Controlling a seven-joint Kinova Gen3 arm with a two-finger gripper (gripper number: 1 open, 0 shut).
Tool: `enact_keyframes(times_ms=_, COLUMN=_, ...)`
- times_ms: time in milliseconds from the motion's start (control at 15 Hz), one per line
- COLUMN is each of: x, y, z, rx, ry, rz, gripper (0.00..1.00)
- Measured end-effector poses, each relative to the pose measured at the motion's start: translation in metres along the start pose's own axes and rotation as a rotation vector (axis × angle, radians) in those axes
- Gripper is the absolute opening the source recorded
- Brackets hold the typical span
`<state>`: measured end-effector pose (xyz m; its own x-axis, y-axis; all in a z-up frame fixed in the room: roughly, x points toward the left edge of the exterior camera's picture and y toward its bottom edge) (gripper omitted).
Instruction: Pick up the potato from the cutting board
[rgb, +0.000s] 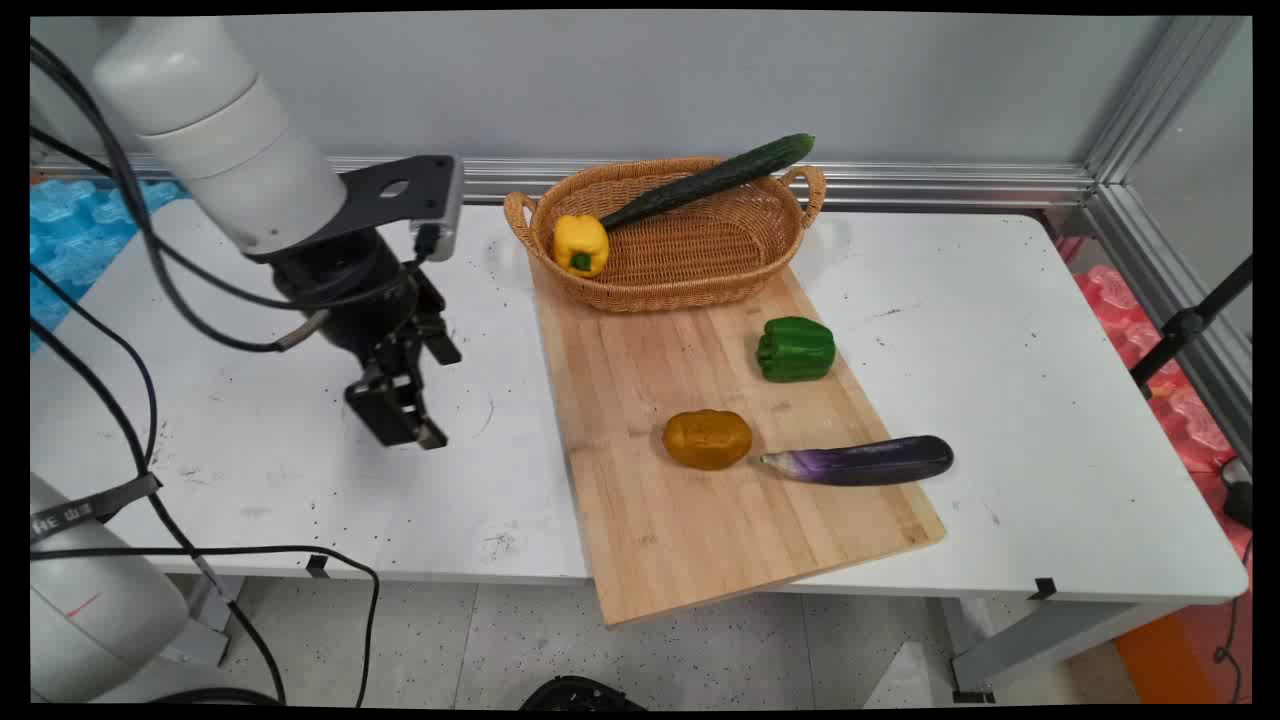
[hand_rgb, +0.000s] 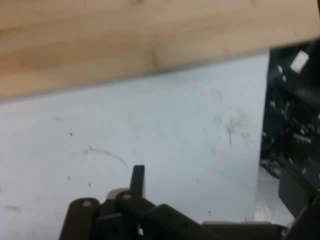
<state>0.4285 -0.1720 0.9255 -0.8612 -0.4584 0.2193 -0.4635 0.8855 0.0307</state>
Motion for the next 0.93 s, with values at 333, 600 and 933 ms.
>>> enact_keyframes(times_ms=333, x=0.032, y=-0.017, z=0.007, rx=0.02, ry=0.068, rz=-0.002, gripper=1.0)
enact_keyframes(times_ms=600, x=0.063, y=-0.031, z=0.015, rx=0.042, ry=0.131, rz=0.011, gripper=1.0)
enact_keyframes(times_ms=933, x=0.097, y=-0.041, z=0.039, rx=0.058, ry=0.219, rz=0.028, gripper=1.0)
